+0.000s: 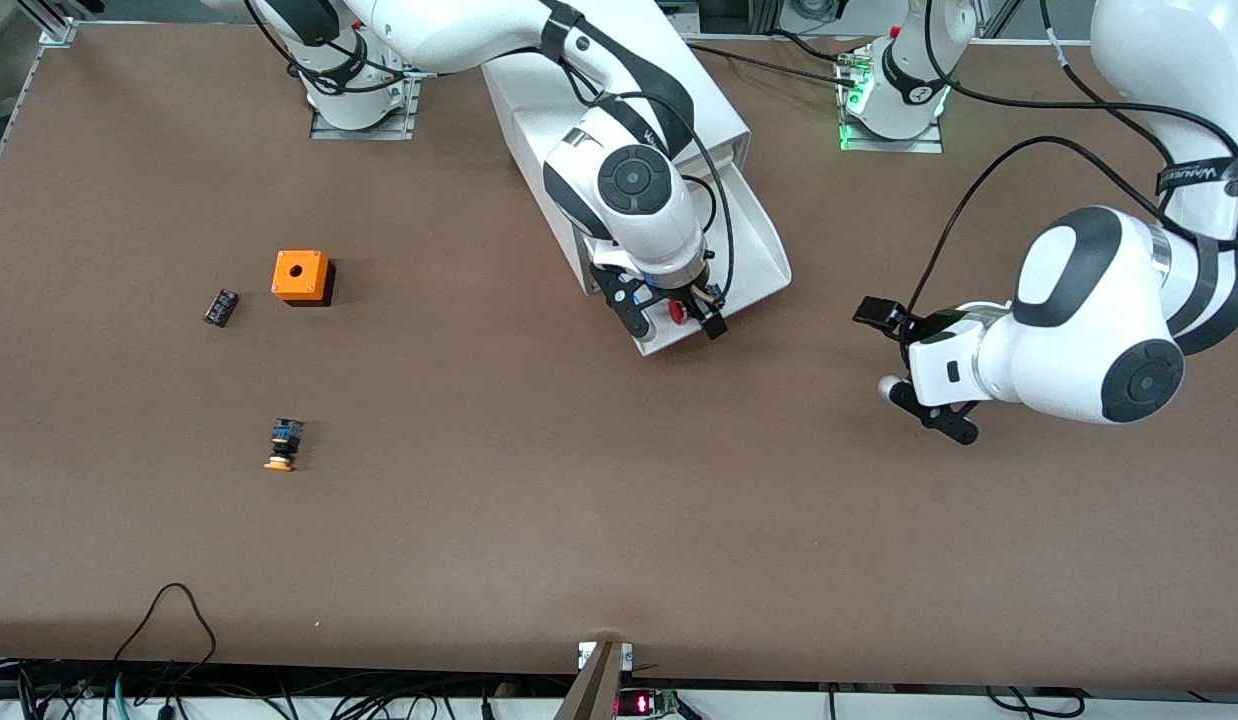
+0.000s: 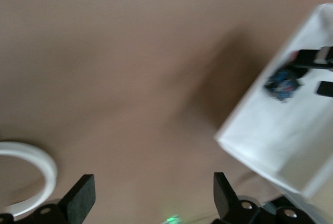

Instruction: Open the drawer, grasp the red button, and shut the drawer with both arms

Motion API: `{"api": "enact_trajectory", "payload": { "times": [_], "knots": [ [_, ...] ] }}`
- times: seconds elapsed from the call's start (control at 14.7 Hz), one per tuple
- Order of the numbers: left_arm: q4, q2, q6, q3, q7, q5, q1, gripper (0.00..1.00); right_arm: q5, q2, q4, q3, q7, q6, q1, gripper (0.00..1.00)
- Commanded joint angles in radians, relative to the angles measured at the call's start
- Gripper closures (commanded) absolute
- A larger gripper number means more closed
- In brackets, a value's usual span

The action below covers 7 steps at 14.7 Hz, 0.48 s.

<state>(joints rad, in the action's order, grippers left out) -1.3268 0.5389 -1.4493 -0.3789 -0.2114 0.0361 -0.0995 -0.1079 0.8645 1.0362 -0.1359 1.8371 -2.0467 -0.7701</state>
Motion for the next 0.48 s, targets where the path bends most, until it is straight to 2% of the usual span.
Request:
{"api": "enact_trajectory", "payload": {
  "times": [0.0,0.07,0.2,0.27,0.34,0.41],
  "knots": [
    [0.018,-0.033,0.021,0.000,0.021,-0.204,0.085,0.00,0.019,0.025,-0.022,0.009,0.040,0.000,-0.020,0.01],
    [0.024,-0.033,0.015,0.002,0.020,-0.256,0.111,0.00,0.017,0.027,-0.024,0.007,0.050,0.000,-0.021,0.01],
    [0.078,-0.031,0.007,0.003,0.014,-0.289,0.119,0.00,0.016,0.028,-0.022,0.007,0.057,0.005,-0.023,0.01],
    [0.104,-0.025,0.006,0.005,0.010,-0.280,0.113,0.00,0.016,0.028,-0.021,0.006,0.056,0.007,-0.023,0.08],
    [0.110,-0.022,-0.003,0.006,0.010,-0.279,0.112,0.00,0.017,0.028,-0.021,0.005,0.048,0.005,-0.024,0.44],
    [0.112,-0.022,-0.026,0.006,0.013,-0.279,0.112,0.00,0.013,0.027,-0.022,0.002,0.050,0.005,-0.023,0.88]
  ]
}}
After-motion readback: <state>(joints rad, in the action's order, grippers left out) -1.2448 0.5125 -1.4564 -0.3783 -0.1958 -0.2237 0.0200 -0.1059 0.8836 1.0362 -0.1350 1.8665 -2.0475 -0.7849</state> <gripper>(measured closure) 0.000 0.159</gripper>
